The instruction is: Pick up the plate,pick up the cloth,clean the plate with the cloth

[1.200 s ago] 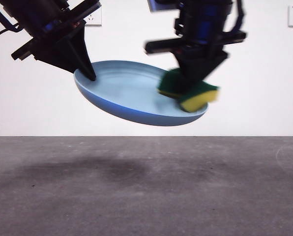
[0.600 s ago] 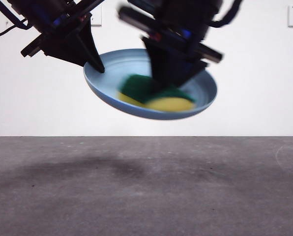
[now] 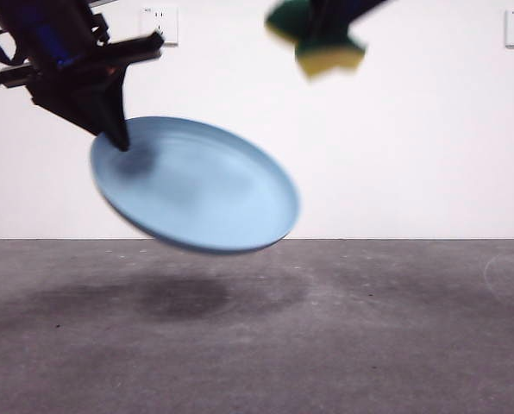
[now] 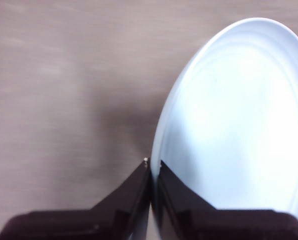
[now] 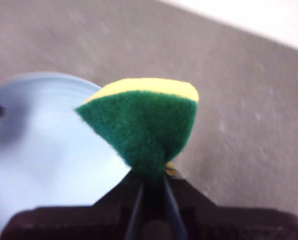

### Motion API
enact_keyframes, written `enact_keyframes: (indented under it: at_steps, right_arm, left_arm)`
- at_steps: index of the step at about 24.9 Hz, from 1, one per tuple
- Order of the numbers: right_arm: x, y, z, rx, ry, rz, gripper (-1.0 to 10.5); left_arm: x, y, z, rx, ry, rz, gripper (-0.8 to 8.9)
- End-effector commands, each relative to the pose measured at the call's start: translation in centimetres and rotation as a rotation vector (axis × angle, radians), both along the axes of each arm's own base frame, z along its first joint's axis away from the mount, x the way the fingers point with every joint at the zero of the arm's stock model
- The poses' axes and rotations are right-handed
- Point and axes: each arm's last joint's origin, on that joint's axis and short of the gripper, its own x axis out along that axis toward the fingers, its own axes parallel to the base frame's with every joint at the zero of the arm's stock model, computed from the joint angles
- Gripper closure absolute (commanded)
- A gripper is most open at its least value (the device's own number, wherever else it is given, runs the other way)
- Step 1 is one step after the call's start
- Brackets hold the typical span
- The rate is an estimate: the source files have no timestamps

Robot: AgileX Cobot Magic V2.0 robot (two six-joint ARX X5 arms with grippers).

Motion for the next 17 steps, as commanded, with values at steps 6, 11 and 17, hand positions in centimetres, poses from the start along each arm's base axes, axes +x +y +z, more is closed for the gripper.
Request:
enact_keyframes:
  at_steps: [6, 11, 17]
  right_arm:
    - [-3.4, -3.4, 3.5, 0.075, -0.074, 0.005, 9.6]
    - [-5.0, -5.1, 4.3, 0.078, -0.078, 0.002, 9.6]
    - [-5.6, -5.8, 4.1, 0.049, -0.044, -0.001, 9.6]
  left_arm:
    - [3.2, 1.0, -3.9, 0.101, 0.077, 0.043, 8.21]
    - [5.2, 1.7, -7.4, 0.141, 0.181, 0.084, 8.19]
    - [5.8, 2.1, -10.4, 0.175, 0.3, 0.096, 7.46]
